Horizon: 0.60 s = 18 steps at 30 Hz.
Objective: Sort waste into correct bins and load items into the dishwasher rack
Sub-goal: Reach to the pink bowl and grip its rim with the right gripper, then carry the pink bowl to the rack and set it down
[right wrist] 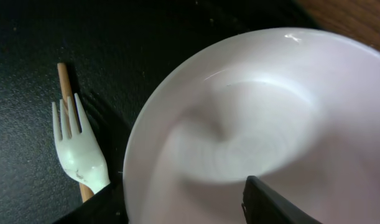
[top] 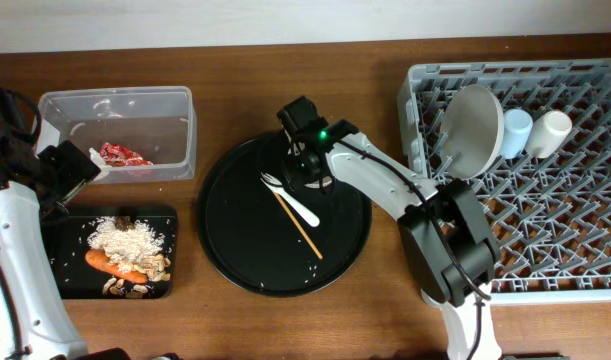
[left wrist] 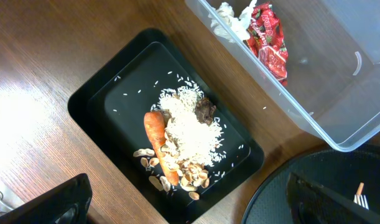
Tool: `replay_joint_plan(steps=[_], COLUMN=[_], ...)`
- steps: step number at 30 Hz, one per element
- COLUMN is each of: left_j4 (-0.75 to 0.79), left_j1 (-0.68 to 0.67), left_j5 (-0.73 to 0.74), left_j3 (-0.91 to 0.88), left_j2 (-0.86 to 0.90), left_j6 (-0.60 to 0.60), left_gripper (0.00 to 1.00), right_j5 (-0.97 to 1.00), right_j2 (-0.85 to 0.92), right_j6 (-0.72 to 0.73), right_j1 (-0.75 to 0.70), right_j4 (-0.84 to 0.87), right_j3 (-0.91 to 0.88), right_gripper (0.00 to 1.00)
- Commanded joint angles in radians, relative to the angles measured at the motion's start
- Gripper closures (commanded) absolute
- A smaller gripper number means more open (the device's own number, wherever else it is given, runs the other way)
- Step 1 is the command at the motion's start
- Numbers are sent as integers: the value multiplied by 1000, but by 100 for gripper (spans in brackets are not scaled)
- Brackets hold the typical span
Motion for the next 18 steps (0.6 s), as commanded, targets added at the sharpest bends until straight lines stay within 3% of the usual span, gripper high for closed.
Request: replay_joint_plan(steps=[1, 4, 7, 11, 18], left_j4=[2, 2, 2, 2, 2], left_j1=[4, 4, 4, 4, 4], left_j5=[-4, -4, -4, -4, -4], left_j3=[8, 8, 8, 8, 8], left_j2=[-3, -3, -3, -3, -3], left_j6=[-13, -13, -13, -13, -13], left_gripper=[1, 1, 1, 1, 1], right_j5=[24, 60, 77, 77, 77], right_j2=[22, 33, 45, 30, -108], right_j6=[-5, -5, 0, -1, 73], right_j1=[14, 39, 41, 41, -21], right_j4=[0, 7, 7, -37, -348], right_j3=[2, 2, 2, 55, 341], right_gripper=[44, 54, 76, 96, 96])
